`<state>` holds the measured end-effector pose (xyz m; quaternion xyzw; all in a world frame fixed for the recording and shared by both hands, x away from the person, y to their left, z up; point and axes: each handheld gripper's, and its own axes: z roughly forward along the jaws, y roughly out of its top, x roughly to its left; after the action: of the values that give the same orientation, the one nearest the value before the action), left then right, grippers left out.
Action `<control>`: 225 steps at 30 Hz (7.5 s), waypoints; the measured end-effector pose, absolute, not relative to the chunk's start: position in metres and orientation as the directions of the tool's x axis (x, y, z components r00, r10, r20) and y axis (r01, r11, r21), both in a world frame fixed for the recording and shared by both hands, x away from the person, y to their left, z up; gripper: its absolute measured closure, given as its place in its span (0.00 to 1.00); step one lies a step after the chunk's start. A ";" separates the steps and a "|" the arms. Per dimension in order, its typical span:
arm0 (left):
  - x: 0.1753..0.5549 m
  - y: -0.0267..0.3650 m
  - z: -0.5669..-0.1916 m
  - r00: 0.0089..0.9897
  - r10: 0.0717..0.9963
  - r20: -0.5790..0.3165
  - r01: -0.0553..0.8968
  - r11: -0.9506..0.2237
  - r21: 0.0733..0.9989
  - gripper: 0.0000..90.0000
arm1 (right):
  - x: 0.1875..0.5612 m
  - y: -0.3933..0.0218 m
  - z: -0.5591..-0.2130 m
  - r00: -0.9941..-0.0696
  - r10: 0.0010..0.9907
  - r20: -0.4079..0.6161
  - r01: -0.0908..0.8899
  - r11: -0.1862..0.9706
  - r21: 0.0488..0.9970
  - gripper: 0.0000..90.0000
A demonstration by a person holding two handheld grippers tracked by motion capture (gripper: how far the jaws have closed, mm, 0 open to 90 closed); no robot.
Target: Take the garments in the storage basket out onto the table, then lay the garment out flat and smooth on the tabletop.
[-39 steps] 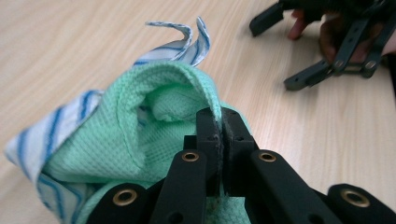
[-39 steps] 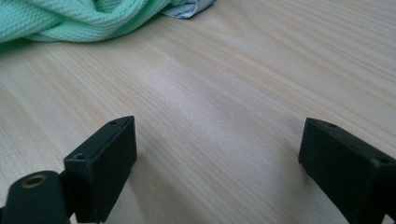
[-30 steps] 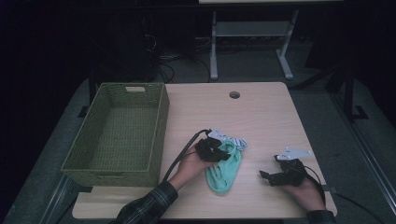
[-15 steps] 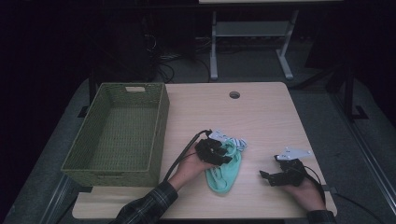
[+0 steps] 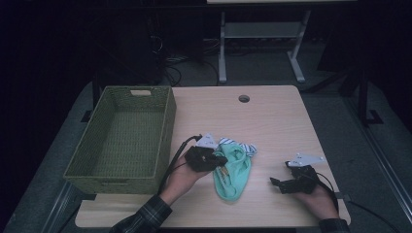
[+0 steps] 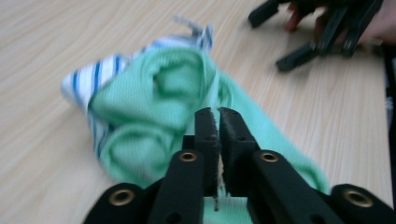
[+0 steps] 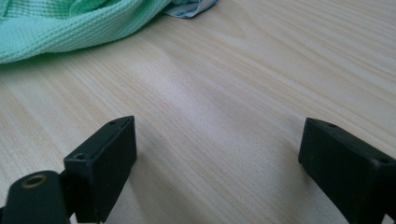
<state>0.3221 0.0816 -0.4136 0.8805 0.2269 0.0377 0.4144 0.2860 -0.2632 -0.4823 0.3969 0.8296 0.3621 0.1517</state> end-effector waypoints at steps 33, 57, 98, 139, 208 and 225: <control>0.314 0.078 -0.459 0.894 0.445 -0.060 0.381 -0.682 0.624 0.96 | 0.286 -0.263 -0.482 -0.640 0.768 0.035 0.548 0.424 0.721 0.12; 0.310 0.095 -0.458 0.868 0.482 -0.120 0.449 -0.655 0.608 0.96 | 0.327 -0.243 -0.433 -0.684 0.720 0.121 0.497 0.337 0.800 0.39; 0.312 0.096 -0.459 0.866 0.482 -0.135 0.458 -0.654 0.602 0.96 | 0.393 -0.180 -0.460 -0.797 0.582 0.165 0.499 0.478 0.723 0.62; 0.312 0.095 -0.459 0.860 0.490 -0.143 0.467 -0.645 0.605 0.96 | 0.382 -0.247 -0.444 -0.624 0.777 0.085 0.540 0.351 0.765 0.95; 0.311 0.095 -0.458 0.865 0.485 -0.126 0.454 -0.653 0.606 0.96 | 0.451 -0.217 -0.435 -0.535 0.845 0.028 0.572 0.337 0.747 0.98; 0.311 0.095 -0.458 0.866 0.485 -0.123 0.454 -0.657 0.601 0.96 | 0.418 -0.229 -0.426 -0.568 0.820 0.072 0.530 0.297 0.794 0.79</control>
<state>0.3110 0.0948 -0.4582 0.9100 0.2580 0.0241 0.3235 0.4179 -0.2289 -0.4256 0.4295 0.7856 0.4086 0.1775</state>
